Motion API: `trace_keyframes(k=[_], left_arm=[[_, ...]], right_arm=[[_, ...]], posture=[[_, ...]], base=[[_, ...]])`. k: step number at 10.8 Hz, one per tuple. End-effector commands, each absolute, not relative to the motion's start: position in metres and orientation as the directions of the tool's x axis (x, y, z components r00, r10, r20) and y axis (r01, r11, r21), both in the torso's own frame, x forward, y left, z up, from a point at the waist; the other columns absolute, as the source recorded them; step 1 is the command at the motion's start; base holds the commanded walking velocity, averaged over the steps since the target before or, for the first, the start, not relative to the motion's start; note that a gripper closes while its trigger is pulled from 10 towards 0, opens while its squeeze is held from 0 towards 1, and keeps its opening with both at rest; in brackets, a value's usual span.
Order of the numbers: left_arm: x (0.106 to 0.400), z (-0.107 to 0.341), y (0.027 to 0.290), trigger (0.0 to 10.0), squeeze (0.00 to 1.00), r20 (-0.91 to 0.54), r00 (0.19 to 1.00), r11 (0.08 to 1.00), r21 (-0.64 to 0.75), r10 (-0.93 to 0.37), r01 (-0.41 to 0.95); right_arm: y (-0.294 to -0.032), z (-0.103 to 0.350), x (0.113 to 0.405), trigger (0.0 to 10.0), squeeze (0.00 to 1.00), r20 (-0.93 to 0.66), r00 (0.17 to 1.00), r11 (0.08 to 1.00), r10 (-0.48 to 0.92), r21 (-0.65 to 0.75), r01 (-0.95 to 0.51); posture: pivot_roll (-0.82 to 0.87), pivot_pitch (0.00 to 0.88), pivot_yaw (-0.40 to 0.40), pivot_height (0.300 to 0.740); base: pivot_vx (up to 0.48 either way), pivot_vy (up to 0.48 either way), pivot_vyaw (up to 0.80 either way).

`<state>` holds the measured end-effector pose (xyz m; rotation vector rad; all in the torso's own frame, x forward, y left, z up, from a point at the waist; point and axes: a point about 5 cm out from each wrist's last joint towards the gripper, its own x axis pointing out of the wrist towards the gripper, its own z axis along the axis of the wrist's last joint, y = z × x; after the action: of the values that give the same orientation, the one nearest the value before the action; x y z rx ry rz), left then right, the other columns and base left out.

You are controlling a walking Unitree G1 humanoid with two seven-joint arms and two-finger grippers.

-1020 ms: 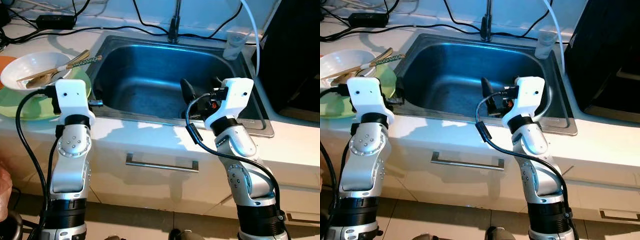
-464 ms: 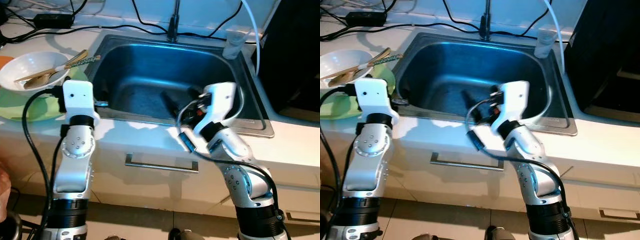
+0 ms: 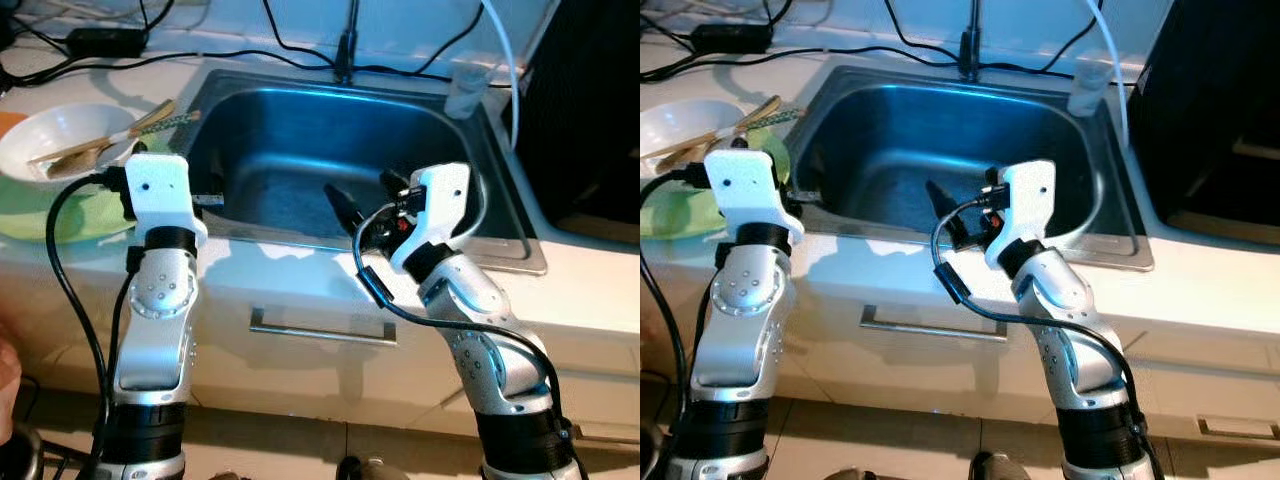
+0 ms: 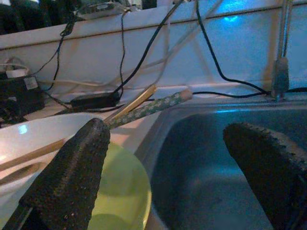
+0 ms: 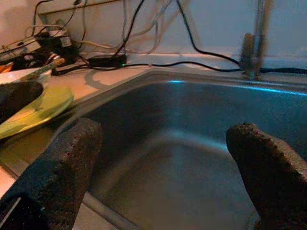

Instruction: Kitchen organization

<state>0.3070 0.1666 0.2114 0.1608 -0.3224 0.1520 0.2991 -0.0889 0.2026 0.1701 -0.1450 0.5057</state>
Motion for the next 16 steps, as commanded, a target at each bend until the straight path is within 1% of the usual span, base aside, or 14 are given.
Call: trace_keyframes(k=[1, 3, 5, 7, 10, 12, 16], left_arm=[[0.305, 0.21, 0.168, 10.0, 0.0, 0.32, 0.937, 0.974, 0.128, 0.139, -0.188], [0.305, 0.212, 0.166, 10.0, 0.0, 0.318, 0.939, 0.975, 0.123, 0.135, -0.182], [0.306, 0.219, 0.165, 10.0, 0.0, 0.334, 0.934, 0.978, 0.117, 0.127, -0.175], [0.306, 0.225, 0.167, 10.0, 0.0, 0.339, 0.932, 0.981, 0.092, 0.131, -0.172], [0.305, 0.255, 0.163, 10.0, 0.0, 0.41, 0.904, 0.988, 0.039, 0.119, -0.148], [0.304, 0.267, 0.161, 10.0, 0.0, 0.445, 0.889, 0.99, 0.042, 0.103, -0.136], [0.304, 0.269, 0.16, 10.0, 0.0, 0.445, 0.89, 0.991, 0.031, 0.101, -0.128]], right_arm=[[-0.09, 0.206, 0.3, 10.0, 0.0, 0.197, 0.868, 0.868, 0.456, 0.119, -0.483], [-0.093, 0.207, 0.302, 10.0, 0.0, 0.201, 0.878, 0.878, 0.435, 0.12, -0.463], [-0.098, 0.208, 0.304, 10.0, 0.0, 0.211, 0.893, 0.893, 0.397, 0.136, -0.429], [-0.098, 0.21, 0.305, 10.0, 0.0, 0.223, 0.892, 0.894, 0.393, 0.134, -0.428], [-0.096, 0.215, 0.305, 10.0, 0.0, 0.249, 0.887, 0.895, 0.389, 0.127, -0.428], [-0.095, 0.224, 0.305, 10.0, 0.0, 0.284, 0.877, 0.894, 0.387, 0.117, -0.433], [-0.094, 0.226, 0.305, 10.0, 0.0, 0.294, 0.874, 0.896, 0.386, 0.108, -0.432]], posture=[[-0.01, 0.108, -0.067, 0.74], [-0.02, 0.108, -0.065, 0.74], [-0.02, 0.109, -0.065, 0.74], [-0.01, 0.108, -0.063, 0.74], [-0.01, 0.108, -0.06, 0.74], [-0.01, 0.105, -0.057, 0.74], [-0.01, 0.103, -0.056, 0.74]], base=[[0.0, 0.0, 0.8], [0.0, 0.0, 0.8], [0.0, 0.0, 0.0], [0.0, 0.0, 0.0], [0.0, 0.0, 0.0], [0.298, 0.0, 0.0], [0.358, 0.0, 0.0]])
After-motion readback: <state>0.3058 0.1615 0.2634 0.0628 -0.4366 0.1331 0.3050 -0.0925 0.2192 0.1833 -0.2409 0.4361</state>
